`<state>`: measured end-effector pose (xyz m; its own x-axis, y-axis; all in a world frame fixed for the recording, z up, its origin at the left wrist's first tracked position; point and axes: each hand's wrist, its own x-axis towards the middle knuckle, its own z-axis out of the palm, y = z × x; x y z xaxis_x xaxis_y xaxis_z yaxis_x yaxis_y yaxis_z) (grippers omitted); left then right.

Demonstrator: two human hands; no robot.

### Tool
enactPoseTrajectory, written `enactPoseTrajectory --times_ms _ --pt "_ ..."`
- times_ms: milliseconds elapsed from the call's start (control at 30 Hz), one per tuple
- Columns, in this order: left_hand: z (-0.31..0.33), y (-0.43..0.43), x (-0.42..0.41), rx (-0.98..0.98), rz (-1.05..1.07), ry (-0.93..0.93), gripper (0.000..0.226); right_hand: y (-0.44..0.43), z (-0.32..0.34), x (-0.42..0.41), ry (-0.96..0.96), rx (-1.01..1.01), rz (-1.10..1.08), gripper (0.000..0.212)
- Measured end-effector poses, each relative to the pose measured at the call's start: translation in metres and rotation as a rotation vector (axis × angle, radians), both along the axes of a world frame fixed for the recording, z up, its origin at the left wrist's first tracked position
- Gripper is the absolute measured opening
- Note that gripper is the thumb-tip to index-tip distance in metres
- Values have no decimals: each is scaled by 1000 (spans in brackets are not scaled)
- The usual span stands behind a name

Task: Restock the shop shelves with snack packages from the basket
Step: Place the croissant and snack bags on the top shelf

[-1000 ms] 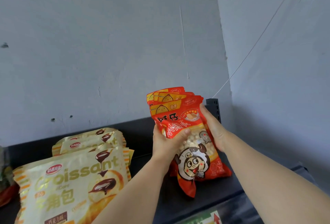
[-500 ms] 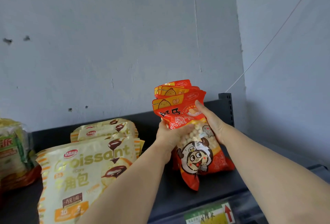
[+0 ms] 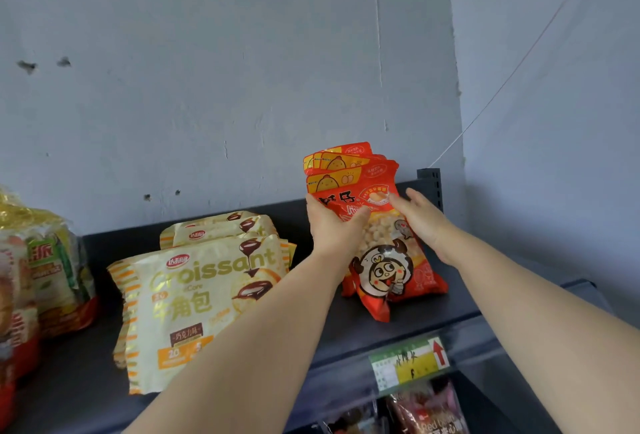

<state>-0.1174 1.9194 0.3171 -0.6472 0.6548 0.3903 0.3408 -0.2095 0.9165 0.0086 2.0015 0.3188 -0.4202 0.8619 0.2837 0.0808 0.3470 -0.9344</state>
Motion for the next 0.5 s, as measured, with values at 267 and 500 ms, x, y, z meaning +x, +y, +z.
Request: enactPoseTrajectory --times_ms 267,500 --pt "-8 -33 21 -620 -138 180 136 -35 -36 30 -216 -66 -14 110" --pt "-40 -36 16 -666 142 602 104 -44 -56 31 -384 295 -244 103"
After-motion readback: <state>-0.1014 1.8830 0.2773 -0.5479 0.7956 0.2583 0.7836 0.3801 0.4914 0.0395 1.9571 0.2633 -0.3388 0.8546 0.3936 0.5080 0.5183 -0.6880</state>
